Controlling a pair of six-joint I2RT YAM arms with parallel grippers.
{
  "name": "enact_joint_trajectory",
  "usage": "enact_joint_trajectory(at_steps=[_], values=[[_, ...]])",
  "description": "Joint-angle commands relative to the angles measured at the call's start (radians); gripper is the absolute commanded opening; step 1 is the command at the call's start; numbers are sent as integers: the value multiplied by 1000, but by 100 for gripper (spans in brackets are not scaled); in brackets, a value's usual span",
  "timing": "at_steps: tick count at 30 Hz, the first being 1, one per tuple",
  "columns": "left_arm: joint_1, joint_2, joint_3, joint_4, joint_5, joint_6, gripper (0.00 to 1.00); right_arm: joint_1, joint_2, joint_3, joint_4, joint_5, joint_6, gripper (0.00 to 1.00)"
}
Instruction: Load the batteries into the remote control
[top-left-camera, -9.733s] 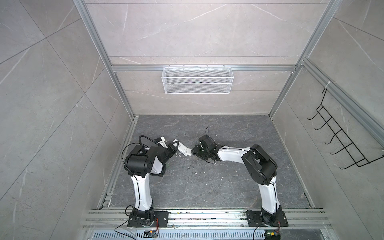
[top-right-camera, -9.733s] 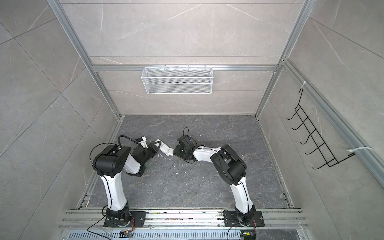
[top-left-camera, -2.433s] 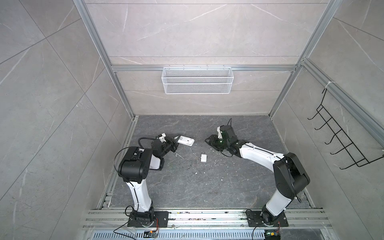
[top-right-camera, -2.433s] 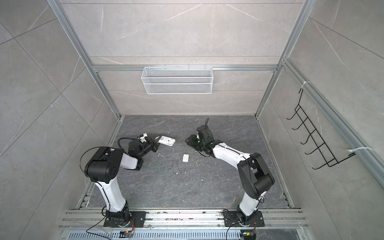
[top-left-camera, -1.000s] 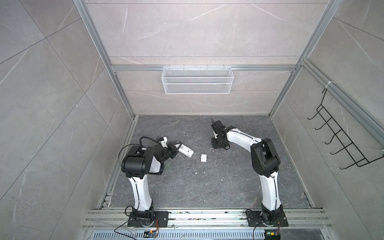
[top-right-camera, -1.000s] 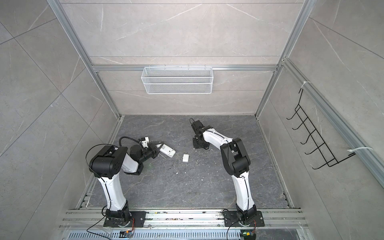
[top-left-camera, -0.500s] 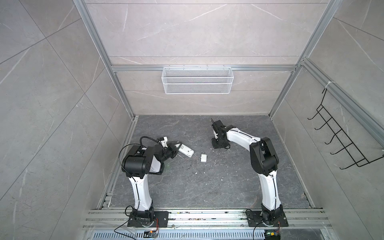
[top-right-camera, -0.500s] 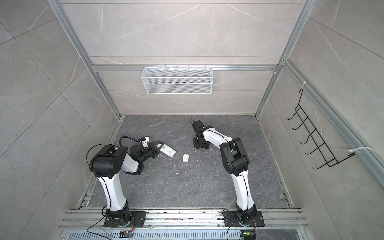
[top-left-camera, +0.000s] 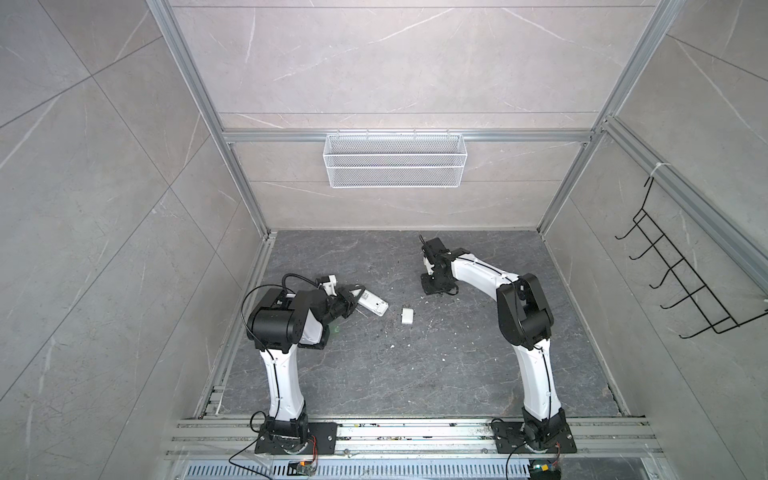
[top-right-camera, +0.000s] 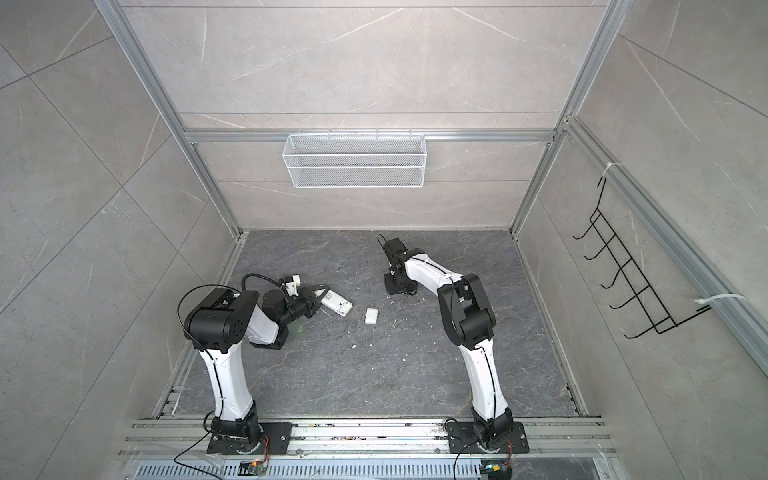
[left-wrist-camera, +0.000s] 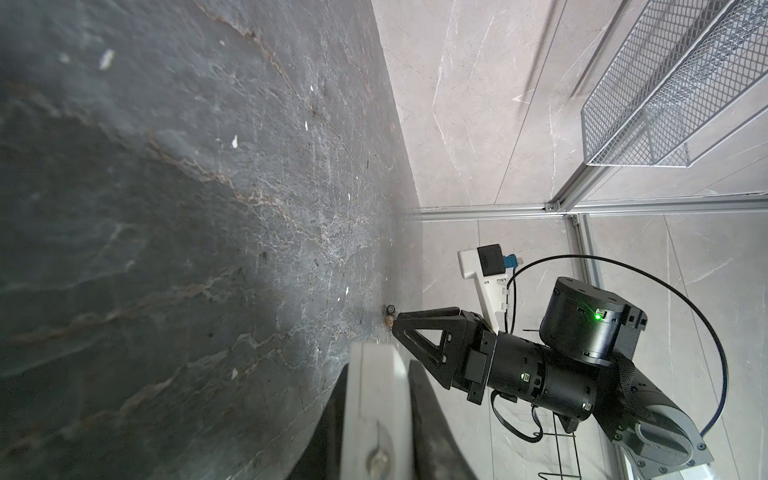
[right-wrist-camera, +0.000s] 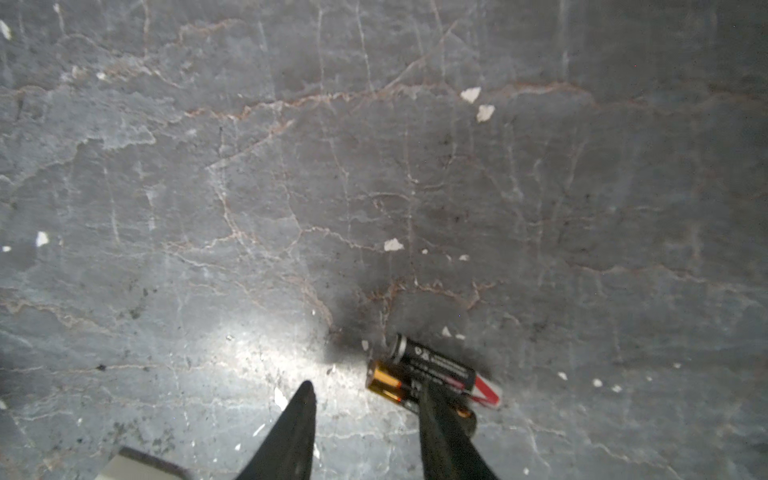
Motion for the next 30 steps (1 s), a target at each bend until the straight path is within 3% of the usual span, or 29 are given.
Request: enact_joint_trajectory(at_steps=[1,11,17,22,25,30], values=[[-4,4,25,63,25,0,2,-2,-5,-69,-10,-8,-11,43],[-4,5,27,64,26,-6,1,-3,-77,-165,23,-23,3,44],[-4,6,28,63,26,-7,1,12,-311,-377,130,-117,93,50],[-3,21,31,64,27,-15,1,129,-508,-600,171,-76,140,50],[-4,17,29,64,25,-13,1,218,-541,-668,150,6,135,49],[-4,11,22,64,26,-8,1,276,-569,-754,191,28,145,50]])
